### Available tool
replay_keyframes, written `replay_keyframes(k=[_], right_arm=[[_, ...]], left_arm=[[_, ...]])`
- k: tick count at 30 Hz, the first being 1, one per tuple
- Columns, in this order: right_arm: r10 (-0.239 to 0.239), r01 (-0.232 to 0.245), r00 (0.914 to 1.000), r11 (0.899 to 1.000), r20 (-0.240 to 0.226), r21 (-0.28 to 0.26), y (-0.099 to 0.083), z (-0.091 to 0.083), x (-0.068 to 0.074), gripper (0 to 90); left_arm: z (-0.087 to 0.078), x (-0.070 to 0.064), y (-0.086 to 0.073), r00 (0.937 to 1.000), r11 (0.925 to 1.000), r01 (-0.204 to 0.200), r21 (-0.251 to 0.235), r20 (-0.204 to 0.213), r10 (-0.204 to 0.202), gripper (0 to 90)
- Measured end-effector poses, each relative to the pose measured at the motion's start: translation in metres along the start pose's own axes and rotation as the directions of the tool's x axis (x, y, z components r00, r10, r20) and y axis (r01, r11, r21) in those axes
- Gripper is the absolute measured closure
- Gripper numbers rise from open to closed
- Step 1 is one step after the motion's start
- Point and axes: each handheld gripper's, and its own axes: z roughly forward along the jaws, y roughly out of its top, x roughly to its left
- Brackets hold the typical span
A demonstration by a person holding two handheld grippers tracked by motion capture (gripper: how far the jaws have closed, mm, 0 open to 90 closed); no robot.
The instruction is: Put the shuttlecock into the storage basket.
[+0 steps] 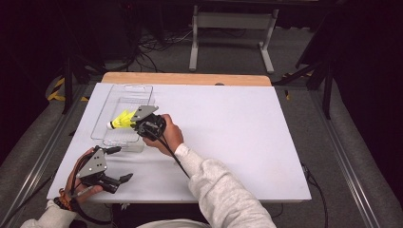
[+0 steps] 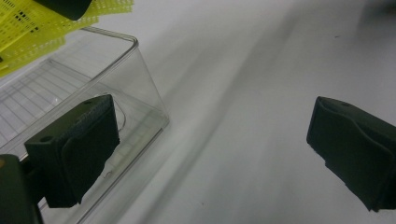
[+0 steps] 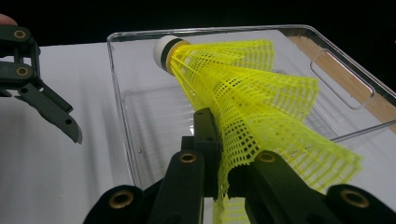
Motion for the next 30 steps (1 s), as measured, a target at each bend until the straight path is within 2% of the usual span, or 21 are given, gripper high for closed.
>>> replay_keyframes(k=[17, 30], right_arm=[[-0.03, 0.031, 0.9991, 0.999, -0.029, 0.028, 0.015, 0.022, 0.004, 87.5], [-0.036, 0.038, 0.9985, 0.998, -0.04, 0.056, 0.014, 0.035, 0.005, 87.5]], left_arm=[[-0.002, -0.001, 0.0, 1.0, 1.0, -0.001, -0.008, 0.008, 0.001, 3.2], [-0.002, -0.001, -0.001, 1.0, 1.0, 0.004, -0.007, 0.008, -0.004, 3.2]])
